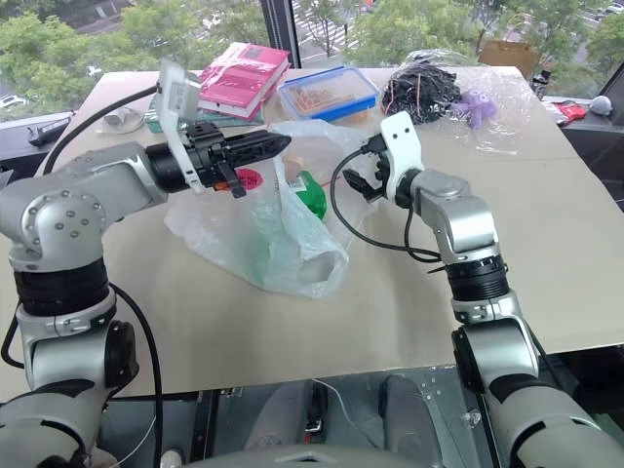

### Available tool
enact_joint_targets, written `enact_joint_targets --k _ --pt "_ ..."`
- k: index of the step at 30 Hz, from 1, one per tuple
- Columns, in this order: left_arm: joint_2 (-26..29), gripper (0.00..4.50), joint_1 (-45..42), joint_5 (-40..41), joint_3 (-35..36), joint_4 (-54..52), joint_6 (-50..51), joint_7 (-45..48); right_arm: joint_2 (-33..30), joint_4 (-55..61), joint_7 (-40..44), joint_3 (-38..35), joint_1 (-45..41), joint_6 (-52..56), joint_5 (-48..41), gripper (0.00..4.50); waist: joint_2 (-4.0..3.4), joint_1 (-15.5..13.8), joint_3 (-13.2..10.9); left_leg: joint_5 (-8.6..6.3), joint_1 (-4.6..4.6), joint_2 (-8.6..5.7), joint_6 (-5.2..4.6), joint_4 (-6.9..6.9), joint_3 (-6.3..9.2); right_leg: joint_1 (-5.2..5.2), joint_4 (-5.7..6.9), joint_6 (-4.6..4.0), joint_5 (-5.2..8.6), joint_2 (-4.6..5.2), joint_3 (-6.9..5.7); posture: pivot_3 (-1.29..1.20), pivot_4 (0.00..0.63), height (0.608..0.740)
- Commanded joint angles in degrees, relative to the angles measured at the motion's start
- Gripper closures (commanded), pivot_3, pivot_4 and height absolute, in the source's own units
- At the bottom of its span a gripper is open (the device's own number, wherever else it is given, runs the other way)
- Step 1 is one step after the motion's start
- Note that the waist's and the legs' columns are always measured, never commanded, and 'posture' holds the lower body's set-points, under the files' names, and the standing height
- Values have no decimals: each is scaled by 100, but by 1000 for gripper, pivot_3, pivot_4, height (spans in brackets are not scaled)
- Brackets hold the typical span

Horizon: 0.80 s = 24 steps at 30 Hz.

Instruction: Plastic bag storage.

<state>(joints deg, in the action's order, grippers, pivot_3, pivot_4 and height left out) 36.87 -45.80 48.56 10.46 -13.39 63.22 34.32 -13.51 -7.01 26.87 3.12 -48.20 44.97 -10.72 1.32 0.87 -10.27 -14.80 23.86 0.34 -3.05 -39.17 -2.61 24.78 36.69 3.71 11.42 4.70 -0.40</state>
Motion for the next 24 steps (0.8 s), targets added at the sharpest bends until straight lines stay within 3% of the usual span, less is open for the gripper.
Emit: enact_joint_targets --k 1,4,7,8,12,16,20,24 --pt "62 4500 23 112 168 -259 -48 -31 -202 342 204 -273 -90 -52 -256 1455 0 0 0 0 0 1 0 0 1 0 1 0 0 0 0 0 150 740" --pt "87 4500 145 300 173 -289 -40 243 -458 672 442 -288 18 141 -444 2658 0 -3 0 0 0 2 0 0 2 0 2 0 0 0 0 0 150 740" --pt "38 3664 33 791 445 -28 378 191 -662 935 602 -299 89 386 -642 4146 0 2 0 -1 0 3 -1 0 3 0 1 0 0 0 -1 0 150 740" --pt "146 3196 77 832 396 -107 416 298 -710 981 619 -299 100 439 -680 4500 0 15 0 -1 -1 4 -1 -1 3 0 2 0 0 0 -1 0 150 740" --pt "472 1462 184 1294 497 -50 818 669 -833 977 643 -281 84 549 -749 4500 0 22 0 -1 -3 4 -2 -1 2 0 4 0 0 -3 -1 0 150 740" --pt "1459 1462 740 2602 708 -166 1805 1982 -874 889 634 -263 24 554 -755 4500 -1 101 -1 -2 -2 8 -3 1 -2 4 3 0 2 -2 3 0 150 740" --pt "1960 1462 1345 2771 689 -290 1834 2514 -912 818 616 -240 -24 535 -747 4500 -2 121 -2 -3 -1 9 -6 4 -1 4 2 0 2 -1 2 0 150 740" --pt "2326 1462 2288 2389 368 -1238 1396 3034 -953 807 590 -251 -27 528 -740 4500 -3 123 -2 -10 -2 9 -17 3 -1 4 3 0 2 1 2 0 150 740"
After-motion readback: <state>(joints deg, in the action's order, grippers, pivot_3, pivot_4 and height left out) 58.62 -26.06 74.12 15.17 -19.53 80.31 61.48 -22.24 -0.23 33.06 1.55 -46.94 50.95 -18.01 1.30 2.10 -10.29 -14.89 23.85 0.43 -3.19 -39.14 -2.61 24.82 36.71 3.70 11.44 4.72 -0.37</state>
